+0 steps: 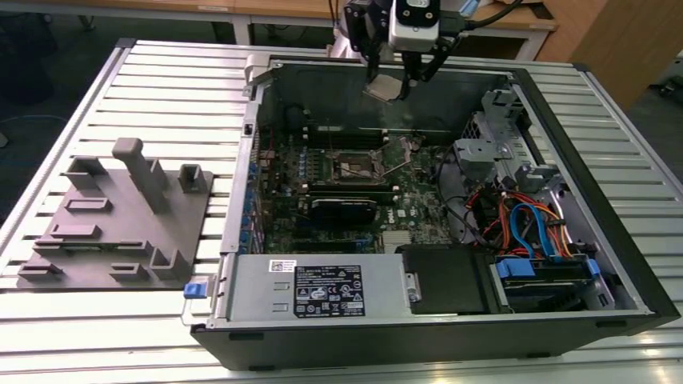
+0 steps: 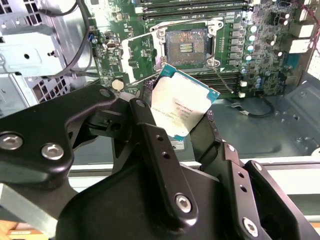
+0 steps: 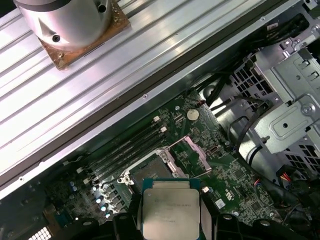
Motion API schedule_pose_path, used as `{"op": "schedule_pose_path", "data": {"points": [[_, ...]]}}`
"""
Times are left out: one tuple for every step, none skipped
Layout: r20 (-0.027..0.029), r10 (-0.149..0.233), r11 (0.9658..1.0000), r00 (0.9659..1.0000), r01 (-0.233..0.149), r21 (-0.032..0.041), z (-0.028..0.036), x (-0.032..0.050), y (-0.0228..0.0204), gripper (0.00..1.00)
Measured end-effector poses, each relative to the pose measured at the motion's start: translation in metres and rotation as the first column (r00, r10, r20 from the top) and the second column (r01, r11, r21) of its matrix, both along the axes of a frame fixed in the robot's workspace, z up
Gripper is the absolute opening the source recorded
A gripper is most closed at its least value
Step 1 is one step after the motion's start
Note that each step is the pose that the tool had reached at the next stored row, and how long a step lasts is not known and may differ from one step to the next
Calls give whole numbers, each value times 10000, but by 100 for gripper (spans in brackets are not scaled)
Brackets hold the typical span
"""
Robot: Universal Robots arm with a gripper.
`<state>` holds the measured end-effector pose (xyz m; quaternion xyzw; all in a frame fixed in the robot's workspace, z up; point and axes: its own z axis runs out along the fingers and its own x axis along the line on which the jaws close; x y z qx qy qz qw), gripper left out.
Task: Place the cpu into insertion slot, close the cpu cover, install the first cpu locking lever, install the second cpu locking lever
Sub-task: 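Place the cpu into insertion slot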
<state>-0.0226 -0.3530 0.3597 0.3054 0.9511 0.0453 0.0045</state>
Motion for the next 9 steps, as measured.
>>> {"op": "schedule_pose_path", "data": {"points": [[1, -157, 9999, 9999, 157, 1, -2, 0, 0, 55], [0, -336, 9994, 9994, 336, 0, -3, 0, 0, 55], [0, -515, 9987, 9987, 515, -2, -3, 0, 0, 55], [0, -695, 9976, 9976, 695, -3, -4, 0, 0, 55], [0, -869, 9962, 9962, 869, -4, -6, 0, 0, 55], [0, -1007, 9949, 9949, 1007, -4, -6, 0, 0, 55], [0, -1091, 9940, 9940, 1091, -5, -7, 0, 0, 55], [-1, -1152, 9933, 9933, 1152, -5, -7, 0, 0, 55], [-1, -1176, 9931, 9931, 1176, -5, -7, 0, 0, 55]]}}
